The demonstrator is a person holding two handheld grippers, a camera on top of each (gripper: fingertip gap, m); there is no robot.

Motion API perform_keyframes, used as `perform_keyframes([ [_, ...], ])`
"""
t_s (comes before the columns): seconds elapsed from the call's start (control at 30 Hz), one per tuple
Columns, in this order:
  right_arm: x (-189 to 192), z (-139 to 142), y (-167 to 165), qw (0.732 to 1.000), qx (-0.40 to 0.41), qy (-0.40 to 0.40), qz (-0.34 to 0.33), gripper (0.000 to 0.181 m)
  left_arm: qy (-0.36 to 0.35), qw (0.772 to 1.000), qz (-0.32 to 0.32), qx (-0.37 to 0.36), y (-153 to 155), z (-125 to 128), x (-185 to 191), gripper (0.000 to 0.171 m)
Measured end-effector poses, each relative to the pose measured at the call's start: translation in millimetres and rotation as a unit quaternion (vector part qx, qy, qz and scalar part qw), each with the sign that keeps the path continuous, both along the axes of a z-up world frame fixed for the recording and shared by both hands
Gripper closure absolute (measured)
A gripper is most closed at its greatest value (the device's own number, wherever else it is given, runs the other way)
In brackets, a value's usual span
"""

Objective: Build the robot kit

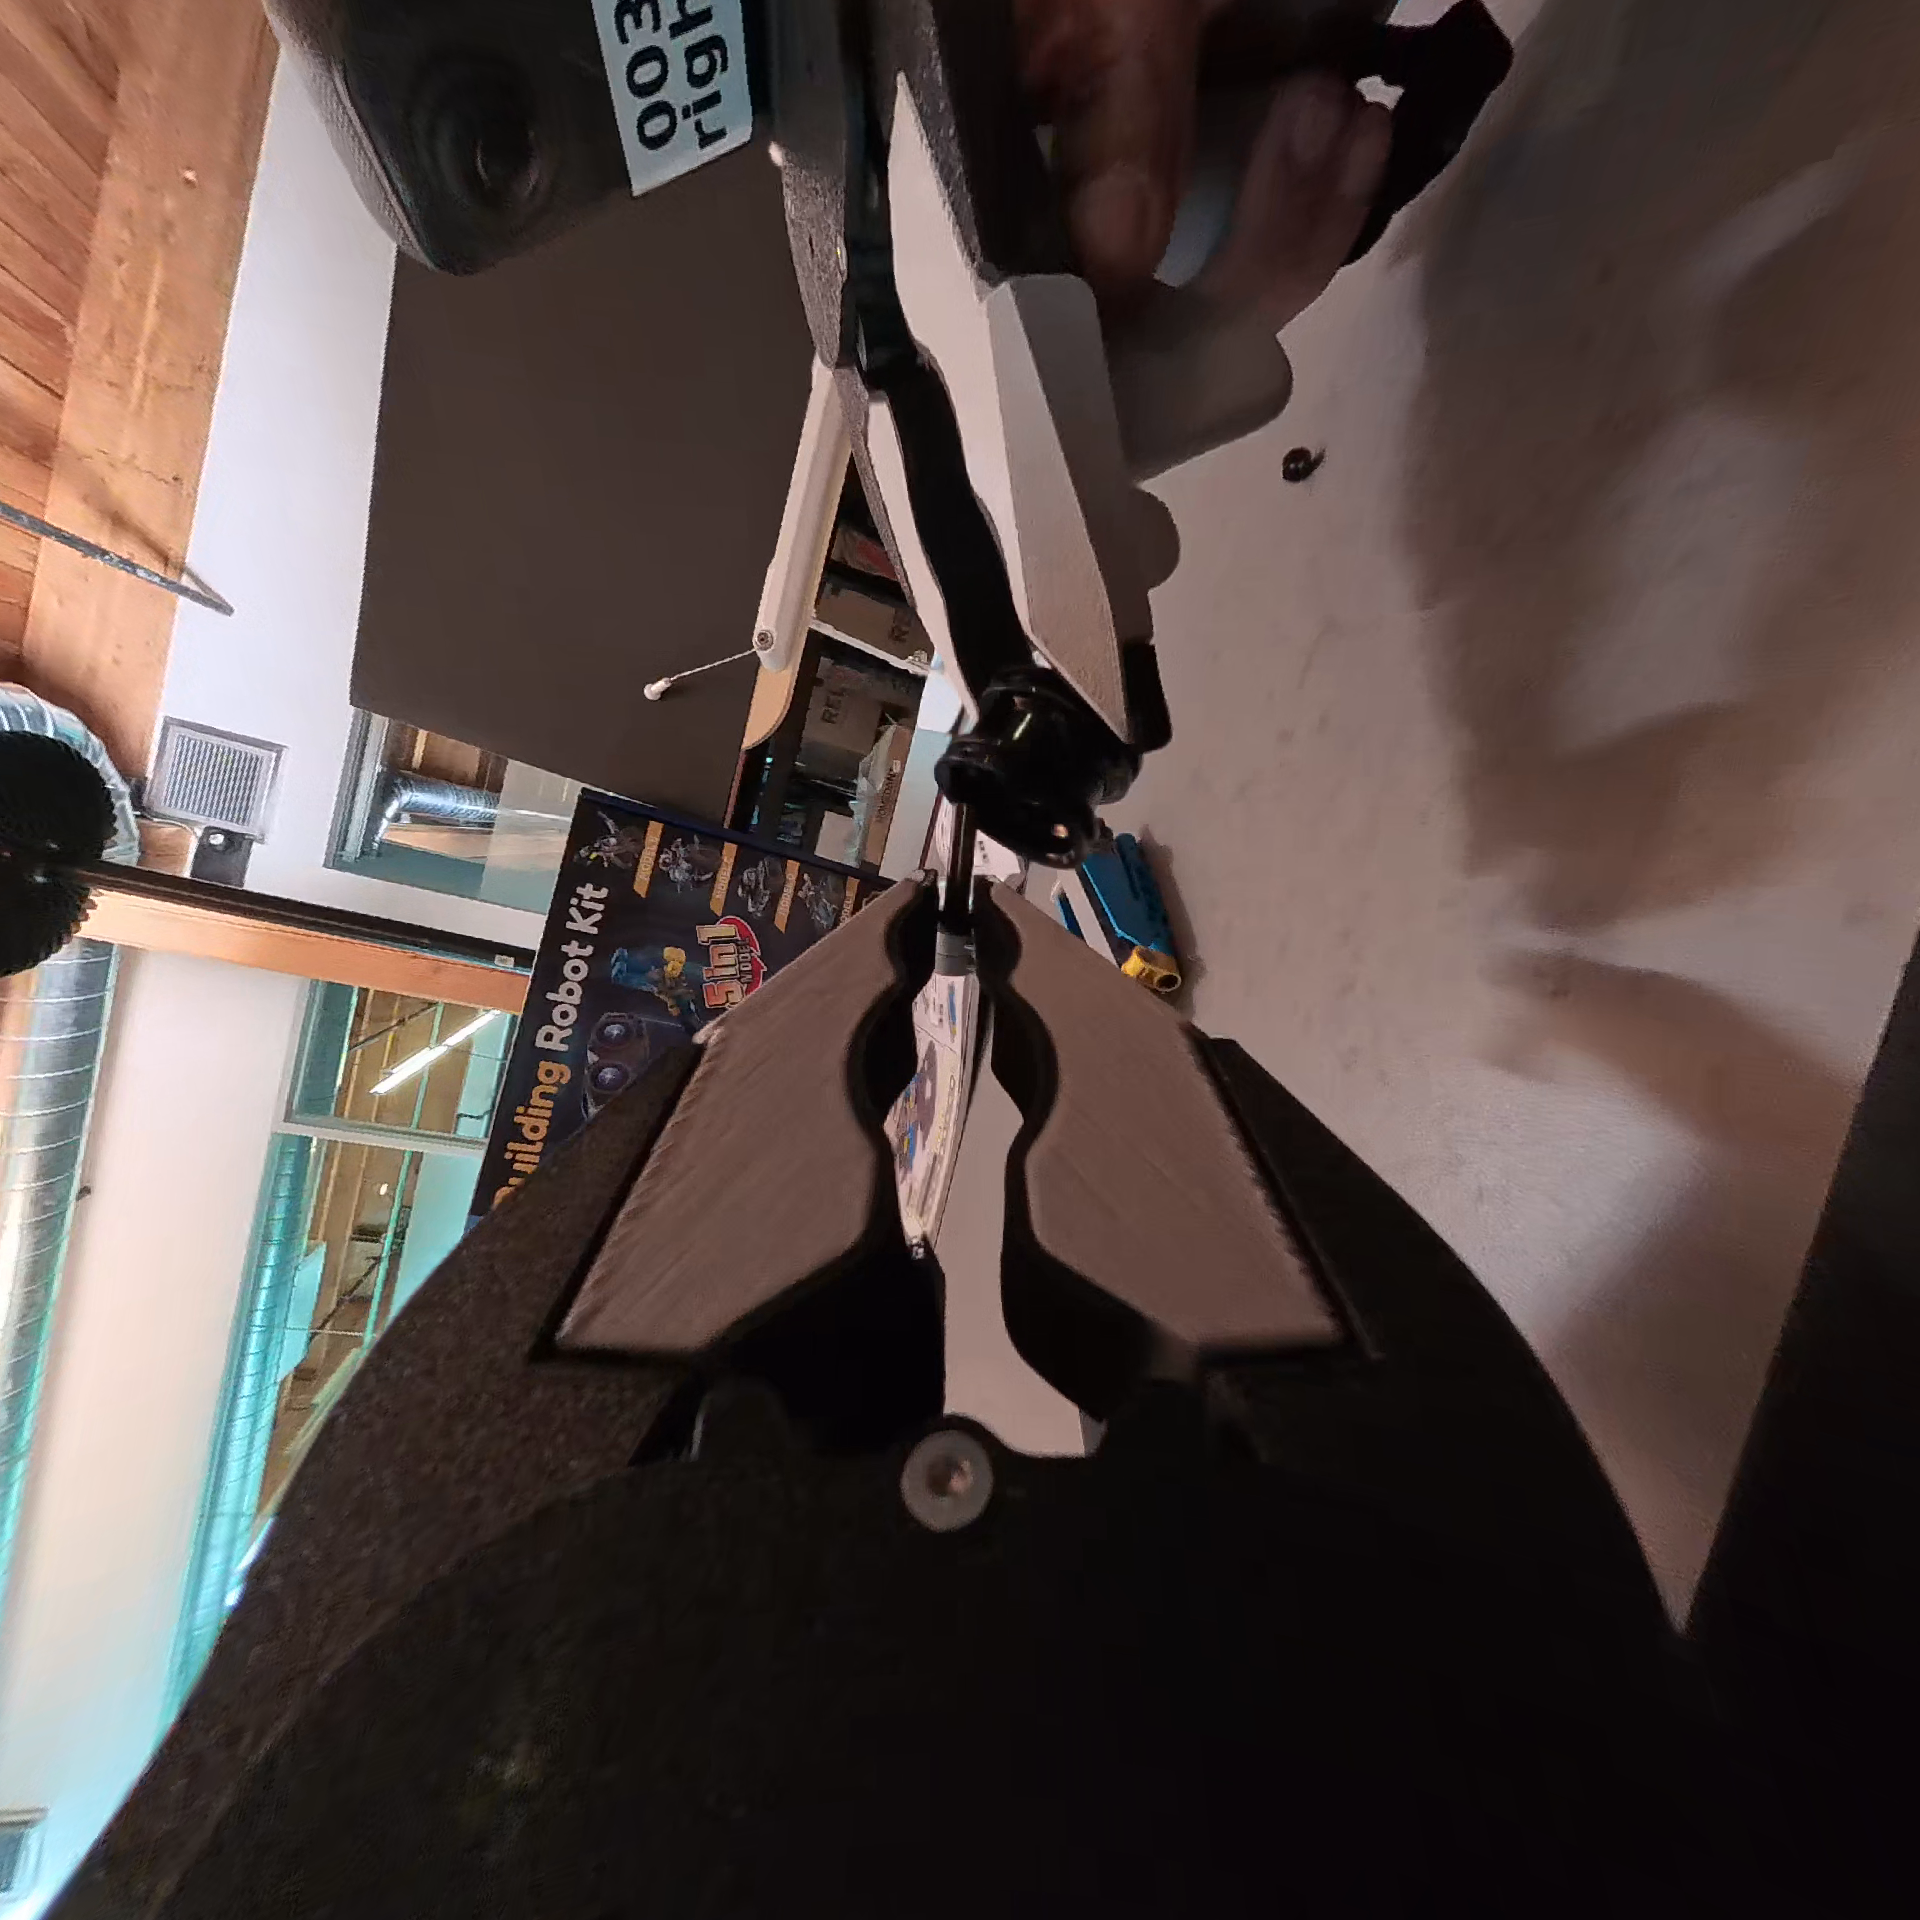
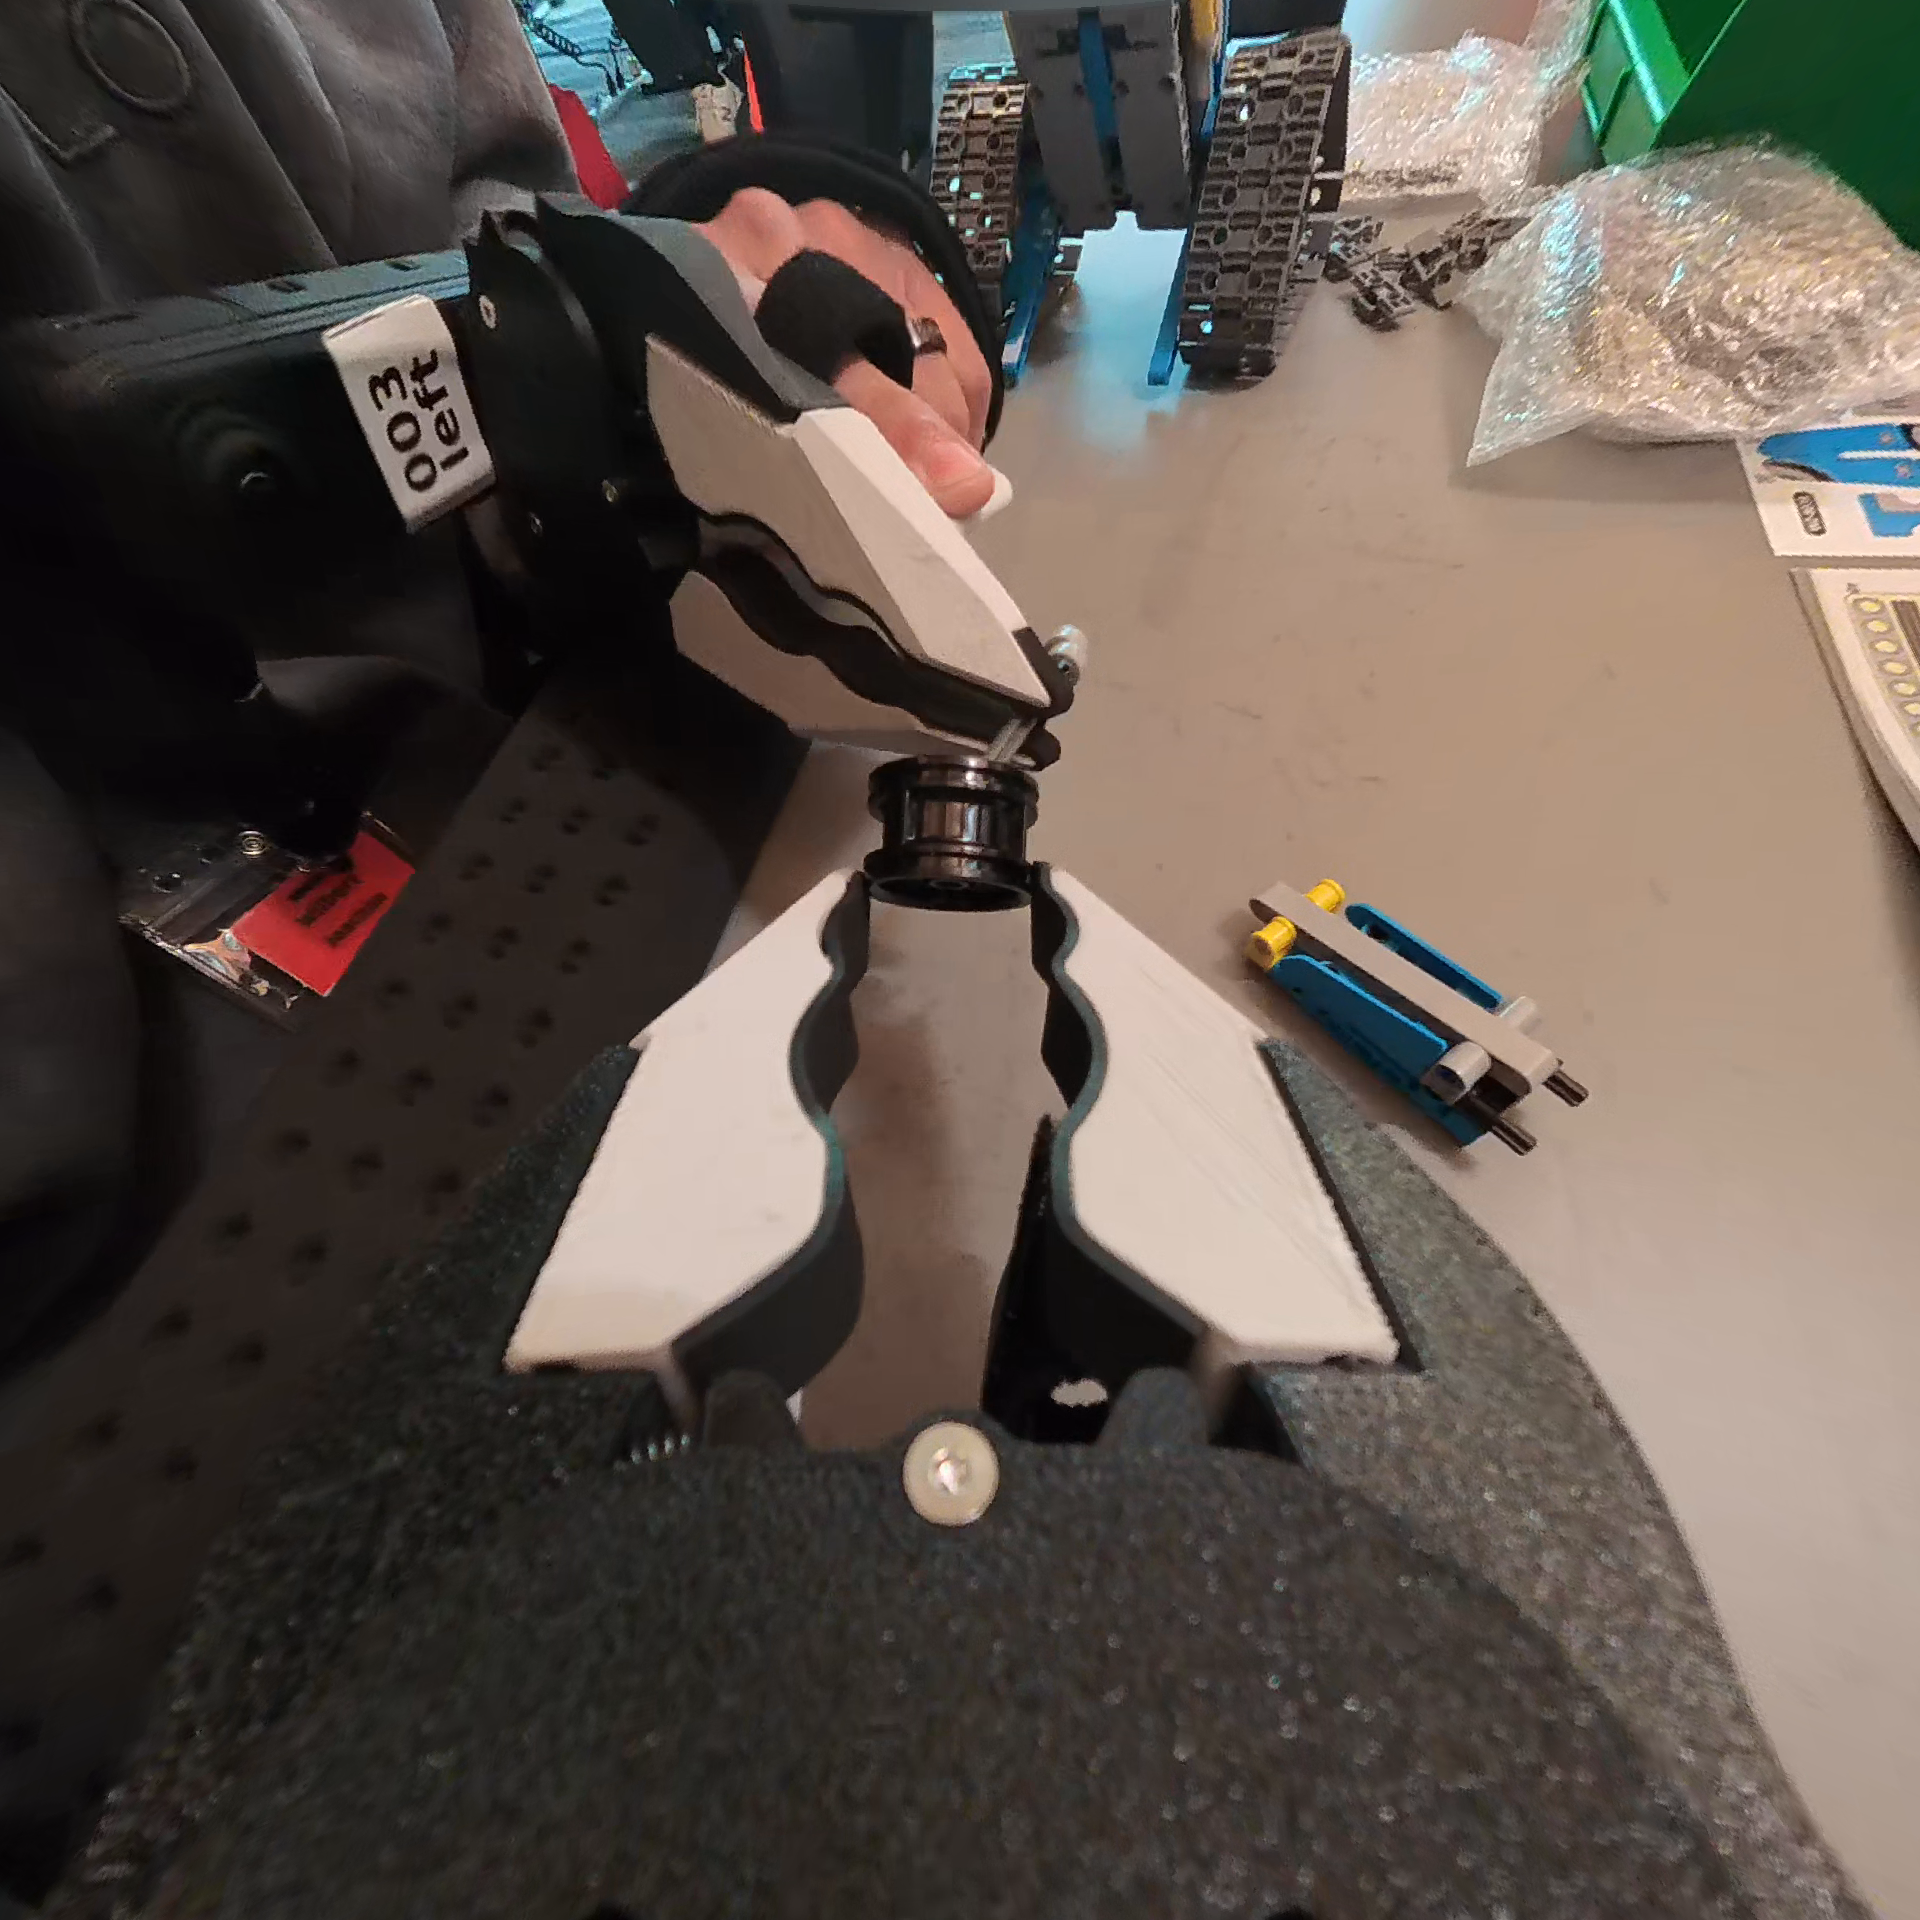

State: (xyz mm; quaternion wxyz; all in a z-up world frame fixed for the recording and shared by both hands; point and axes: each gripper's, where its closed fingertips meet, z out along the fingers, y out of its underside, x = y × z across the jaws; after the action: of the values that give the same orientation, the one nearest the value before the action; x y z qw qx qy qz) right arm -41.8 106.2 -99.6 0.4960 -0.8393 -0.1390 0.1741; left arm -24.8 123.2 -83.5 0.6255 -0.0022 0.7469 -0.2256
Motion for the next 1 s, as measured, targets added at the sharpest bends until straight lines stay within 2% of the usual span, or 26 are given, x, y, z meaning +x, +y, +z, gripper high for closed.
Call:
perform_keyframes([
  [0.2,0.7,-5.8,0.4,1.000,-0.014,0.017,-0.001,0.150,0.002,1.000,0.002,0.026,-1.4,-8.0,-0.3,0.166],
  [0.4,-0.3,-4.9,-0.1,0.997,-0.033,0.073,-0.005,0.150,0.006,0.999,0.003,0.050,-3.9,-15.9,0.6,0.166],
  [0.57,1.3,-14.5,2.7,0.991,-0.075,0.107,-0.023,0.150,0.017,0.997,0.012,0.071,-2.5,-24.7,2.5,0.167],
  [0.77,4.4,-13.3,4.9,0.987,-0.086,0.128,-0.042,0.151,0.016,0.995,0.021,0.096,-1.6,-30.0,3.5,0.168],
  [1.0,8.9,-29.2,0.6,0.971,-0.159,0.161,-0.081,0.151,0.005,0.990,0.025,0.141,-6.2,-37.8,2.4,0.170],
])
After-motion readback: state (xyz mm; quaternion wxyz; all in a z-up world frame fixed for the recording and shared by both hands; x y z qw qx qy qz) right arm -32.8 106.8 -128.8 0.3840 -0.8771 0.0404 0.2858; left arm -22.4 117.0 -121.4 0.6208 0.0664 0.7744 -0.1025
